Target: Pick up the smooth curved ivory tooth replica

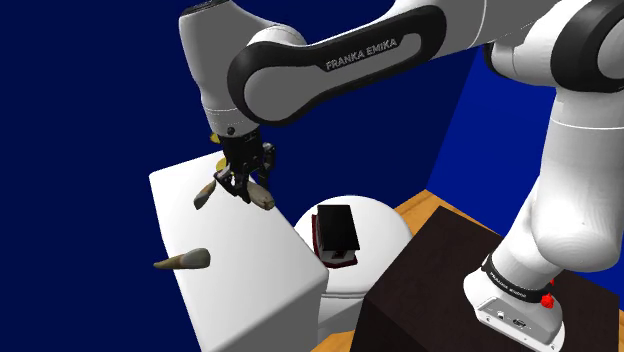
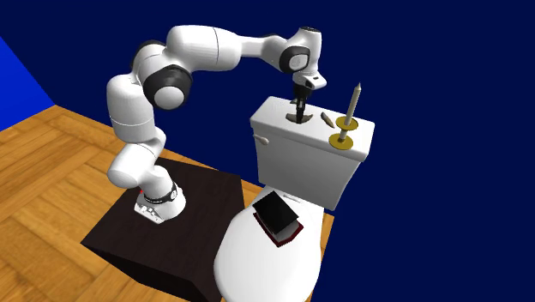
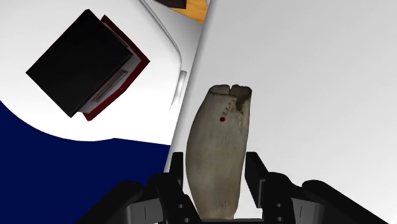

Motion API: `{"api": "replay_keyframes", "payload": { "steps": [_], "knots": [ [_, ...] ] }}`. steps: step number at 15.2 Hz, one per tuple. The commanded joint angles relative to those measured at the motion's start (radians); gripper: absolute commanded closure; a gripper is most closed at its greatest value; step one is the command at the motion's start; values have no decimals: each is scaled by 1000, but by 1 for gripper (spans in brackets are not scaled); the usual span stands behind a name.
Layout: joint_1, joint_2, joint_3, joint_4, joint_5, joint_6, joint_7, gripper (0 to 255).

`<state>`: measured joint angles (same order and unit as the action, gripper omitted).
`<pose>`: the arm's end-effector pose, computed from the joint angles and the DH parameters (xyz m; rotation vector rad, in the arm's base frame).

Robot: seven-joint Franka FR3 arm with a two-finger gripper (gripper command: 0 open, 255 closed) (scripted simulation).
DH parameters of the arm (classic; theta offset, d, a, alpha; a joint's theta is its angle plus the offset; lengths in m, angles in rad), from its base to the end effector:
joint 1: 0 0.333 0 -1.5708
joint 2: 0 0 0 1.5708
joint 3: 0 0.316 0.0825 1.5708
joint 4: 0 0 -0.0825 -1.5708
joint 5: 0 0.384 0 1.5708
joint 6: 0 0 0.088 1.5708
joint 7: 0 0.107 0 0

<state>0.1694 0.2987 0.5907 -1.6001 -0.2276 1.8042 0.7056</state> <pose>0.4973 0.3950 0.4780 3.0692 0.1459 0.0091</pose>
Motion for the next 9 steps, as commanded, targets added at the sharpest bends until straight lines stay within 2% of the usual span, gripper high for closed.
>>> {"api": "replay_keyframes", "payload": {
  "steps": [1, 9],
  "knots": [
    [0, -3, 1, 24, 3, -26, -5, 255],
    [11, -3, 5, 132, 6, -132, -15, 255]
  ]
}}
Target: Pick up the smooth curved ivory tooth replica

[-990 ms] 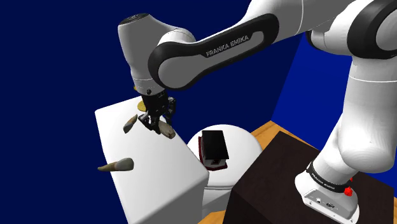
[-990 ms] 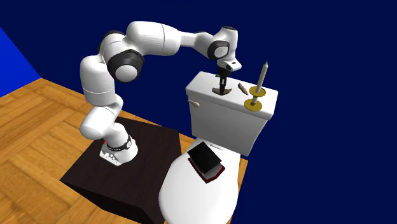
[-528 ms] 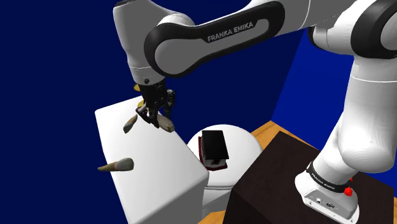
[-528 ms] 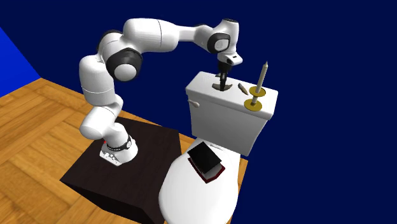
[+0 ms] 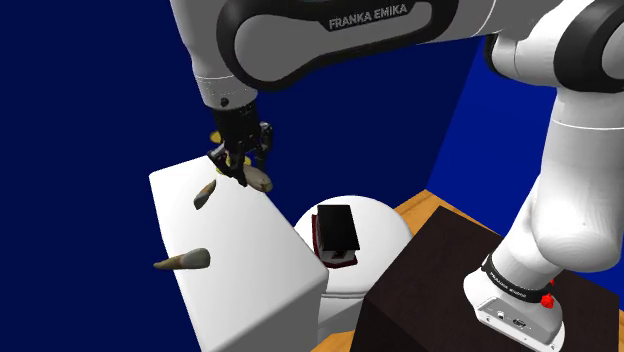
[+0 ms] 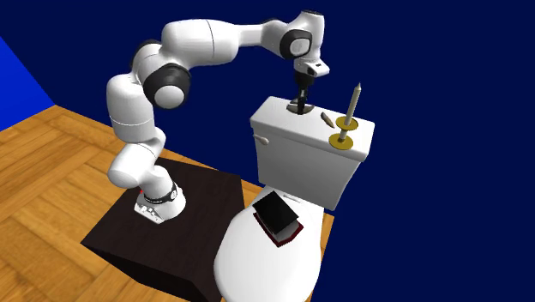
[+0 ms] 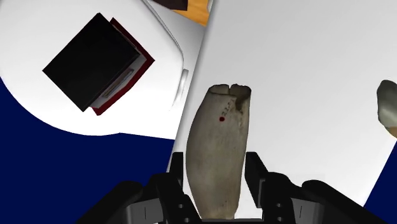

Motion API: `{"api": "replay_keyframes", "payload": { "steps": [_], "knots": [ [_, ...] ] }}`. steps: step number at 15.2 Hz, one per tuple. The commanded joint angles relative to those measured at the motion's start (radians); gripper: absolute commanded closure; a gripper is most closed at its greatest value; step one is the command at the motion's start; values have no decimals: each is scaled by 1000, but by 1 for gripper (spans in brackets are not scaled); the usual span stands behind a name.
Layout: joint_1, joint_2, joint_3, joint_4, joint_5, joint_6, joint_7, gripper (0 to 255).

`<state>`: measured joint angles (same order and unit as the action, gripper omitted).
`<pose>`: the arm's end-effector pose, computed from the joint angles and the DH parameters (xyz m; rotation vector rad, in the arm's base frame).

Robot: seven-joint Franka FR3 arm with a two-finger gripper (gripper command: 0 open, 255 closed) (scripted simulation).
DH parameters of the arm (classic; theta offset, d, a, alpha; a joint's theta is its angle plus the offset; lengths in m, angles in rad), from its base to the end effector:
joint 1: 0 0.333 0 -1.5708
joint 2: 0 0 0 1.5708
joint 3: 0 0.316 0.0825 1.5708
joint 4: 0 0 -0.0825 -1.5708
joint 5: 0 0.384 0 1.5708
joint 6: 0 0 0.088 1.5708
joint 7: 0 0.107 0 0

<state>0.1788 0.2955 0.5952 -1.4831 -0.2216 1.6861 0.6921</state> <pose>0.4981 0.3943 0.5253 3.0693 0.1463 0.0092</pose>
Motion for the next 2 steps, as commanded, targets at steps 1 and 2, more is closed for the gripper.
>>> {"api": "replay_keyframes", "payload": {
  "steps": [1, 2],
  "knots": [
    [1, 0, 0, 16, 0, -16, -2, 255],
    [1, 0, 0, 17, 0, -16, -2, 255]
  ]
}}
